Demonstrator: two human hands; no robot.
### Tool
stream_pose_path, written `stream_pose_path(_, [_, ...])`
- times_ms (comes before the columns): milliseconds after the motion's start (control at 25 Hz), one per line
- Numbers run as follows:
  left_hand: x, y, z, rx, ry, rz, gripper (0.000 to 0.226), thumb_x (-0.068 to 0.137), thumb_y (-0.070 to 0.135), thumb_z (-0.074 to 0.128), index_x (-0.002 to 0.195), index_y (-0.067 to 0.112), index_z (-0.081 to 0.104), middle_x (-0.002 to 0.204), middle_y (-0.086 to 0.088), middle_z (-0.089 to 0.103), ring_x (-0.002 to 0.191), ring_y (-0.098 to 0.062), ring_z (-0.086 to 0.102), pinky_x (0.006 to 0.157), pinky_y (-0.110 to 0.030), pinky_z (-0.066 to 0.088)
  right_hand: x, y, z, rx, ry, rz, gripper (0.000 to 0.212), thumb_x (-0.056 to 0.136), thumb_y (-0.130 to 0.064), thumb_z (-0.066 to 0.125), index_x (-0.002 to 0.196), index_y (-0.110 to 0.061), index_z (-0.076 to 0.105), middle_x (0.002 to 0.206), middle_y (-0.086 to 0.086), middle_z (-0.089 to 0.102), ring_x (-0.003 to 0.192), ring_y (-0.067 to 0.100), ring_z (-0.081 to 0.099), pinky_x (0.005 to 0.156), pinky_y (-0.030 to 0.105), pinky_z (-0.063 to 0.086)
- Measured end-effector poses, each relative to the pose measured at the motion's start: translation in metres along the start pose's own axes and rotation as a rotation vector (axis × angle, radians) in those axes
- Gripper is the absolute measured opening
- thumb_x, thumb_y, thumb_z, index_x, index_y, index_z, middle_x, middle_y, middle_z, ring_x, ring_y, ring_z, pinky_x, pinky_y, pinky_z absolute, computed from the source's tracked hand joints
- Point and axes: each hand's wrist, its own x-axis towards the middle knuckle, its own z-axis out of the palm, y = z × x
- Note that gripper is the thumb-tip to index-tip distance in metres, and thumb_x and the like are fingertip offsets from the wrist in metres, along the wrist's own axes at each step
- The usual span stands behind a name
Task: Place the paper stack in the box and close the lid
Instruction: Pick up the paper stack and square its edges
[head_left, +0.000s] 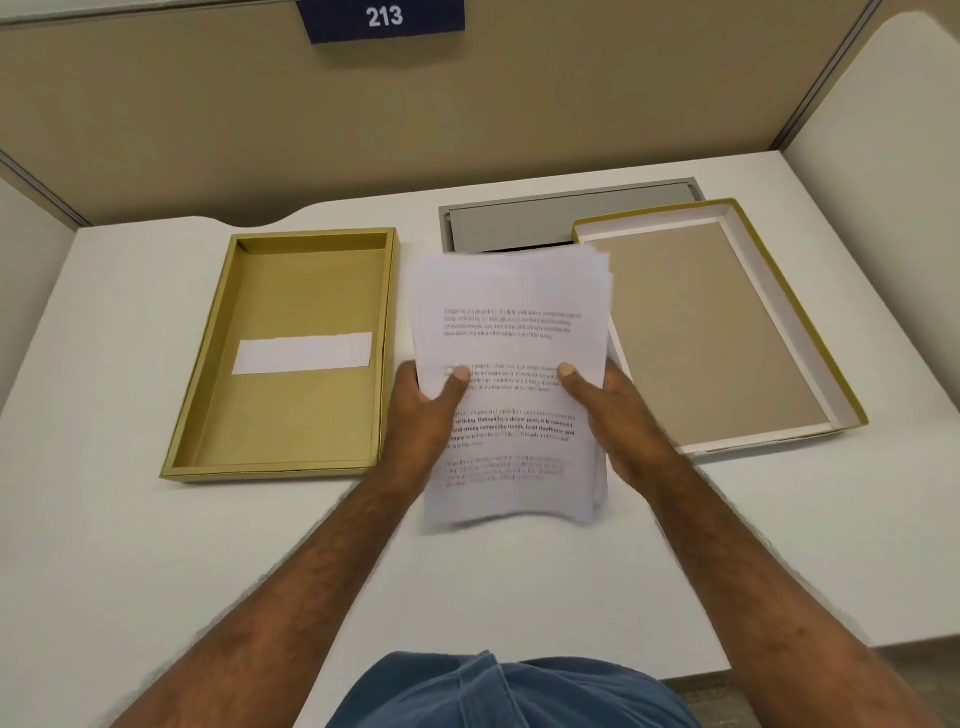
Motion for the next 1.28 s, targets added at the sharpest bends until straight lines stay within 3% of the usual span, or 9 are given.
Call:
stream_pose_path(160, [-0.001, 0.014, -0.024, -0.065, -0.104, 0.348, 0.050, 0.096, 0.034, 0.075, 0.139, 0.030, 0.051, 0.128, 0.008, 0.069, 0.120, -0.014, 0.069, 0.092, -0.030, 0.060, -0.012, -0.007, -0.007, -0.043, -0.065, -0.291, 0.043, 0.108, -0.035, 0.064, 0.150, -0.028, 0.056, 0.139, 0.001, 0.072, 0.129, 0.024, 0.070, 0.098, 0.034, 0.062])
stream_pose_path(280, [-0.005, -0.003, -0.032, 0.014, -0.189, 0.347, 0.062, 0.095, 0.025, 0.077, 0.147, 0.017, 0.045, 0.128, 0.012, 0.068, 0.122, -0.012, 0.066, 0.095, -0.030, 0.060, -0.015, 0.008, -0.009, -0.177, -0.028, -0.326, 0.054, 0.105, -0.032, 0.066, 0.155, -0.023, 0.048, 0.137, -0.009, 0.070, 0.130, 0.017, 0.066, 0.109, 0.039, 0.057])
stream_pose_path(480, [-0.007, -0.008, -0.024, -0.005, -0.181, 0.425, 0.071, 0.079, 0.032, 0.088, 0.139, 0.033, 0.050, 0.130, 0.004, 0.068, 0.122, -0.018, 0.068, 0.094, -0.028, 0.059, -0.013, 0.014, -0.018, -0.233, 0.043, -0.489, 0.061, 0.095, -0.045, 0.079, 0.148, -0.038, 0.050, 0.137, -0.001, 0.067, 0.129, 0.025, 0.065, 0.106, 0.041, 0.058])
stream_pose_path(600, [-0.005, -0.005, -0.018, -0.038, -0.129, 0.398, 0.067, 0.080, 0.034, 0.088, 0.137, 0.016, 0.058, 0.119, 0.001, 0.074, 0.114, -0.014, 0.072, 0.086, -0.027, 0.062, -0.015, 0.022, -0.013, -0.186, 0.077, -0.504, 0.055, 0.098, -0.050, 0.075, 0.147, -0.036, 0.054, 0.132, -0.009, 0.070, 0.127, 0.017, 0.066, 0.105, 0.035, 0.058])
stream_pose_path(720, [-0.002, 0.001, -0.010, -0.086, -0.098, 0.355, 0.061, 0.085, 0.016, 0.085, 0.137, -0.001, 0.056, 0.118, -0.009, 0.074, 0.110, -0.016, 0.072, 0.091, -0.038, 0.064, -0.019, 0.014, 0.002, -0.225, 0.099, -0.504, 0.046, 0.103, -0.036, 0.069, 0.142, -0.053, 0.052, 0.128, -0.025, 0.068, 0.123, 0.003, 0.065, 0.100, 0.020, 0.055])
stream_pose_path(800, [0.000, 0.013, -0.010, -0.144, -0.099, 0.403, 0.059, 0.086, 0.010, 0.085, 0.135, -0.004, 0.055, 0.120, -0.013, 0.073, 0.109, -0.021, 0.072, 0.091, -0.042, 0.063, -0.021, 0.001, 0.006, -0.185, 0.133, -0.531, 0.047, 0.103, -0.032, 0.069, 0.142, -0.051, 0.052, 0.129, -0.022, 0.068, 0.124, 0.008, 0.066, 0.100, 0.028, 0.058])
stream_pose_path(960, [0.009, 0.033, -0.020, -0.114, -0.111, 0.590, 0.054, 0.084, 0.034, 0.088, 0.126, 0.010, 0.064, 0.111, 0.011, 0.076, 0.103, -0.010, 0.073, 0.082, -0.023, 0.060, -0.016, -0.017, -0.002, -0.145, 0.132, -0.665, 0.046, 0.103, -0.039, 0.072, 0.144, -0.041, 0.052, 0.130, -0.018, 0.068, 0.123, 0.011, 0.067, 0.101, 0.030, 0.059])
stream_pose_path(1120, [0.005, 0.011, -0.021, -0.085, -0.130, 0.445, 0.061, 0.072, 0.036, 0.092, 0.125, 0.018, 0.067, 0.107, 0.022, 0.078, 0.103, 0.000, 0.073, 0.082, -0.016, 0.057, -0.017, 0.008, -0.001, -0.223, 0.104, -0.522, 0.049, 0.097, -0.032, 0.074, 0.140, -0.047, 0.053, 0.127, -0.034, 0.068, 0.122, -0.007, 0.064, 0.101, 0.013, 0.051])
stream_pose_path(1280, [0.012, -0.004, -0.018, -0.031, -0.180, 0.435, 0.058, 0.069, 0.050, 0.094, 0.117, 0.028, 0.071, 0.109, 0.017, 0.079, 0.105, -0.004, 0.073, 0.084, -0.015, 0.055, -0.007, 0.028, -0.013, -0.259, 0.125, -0.514, 0.060, 0.093, -0.046, 0.082, 0.145, -0.032, 0.056, 0.141, -0.013, 0.065, 0.138, 0.011, 0.058, 0.114, 0.026, 0.046])
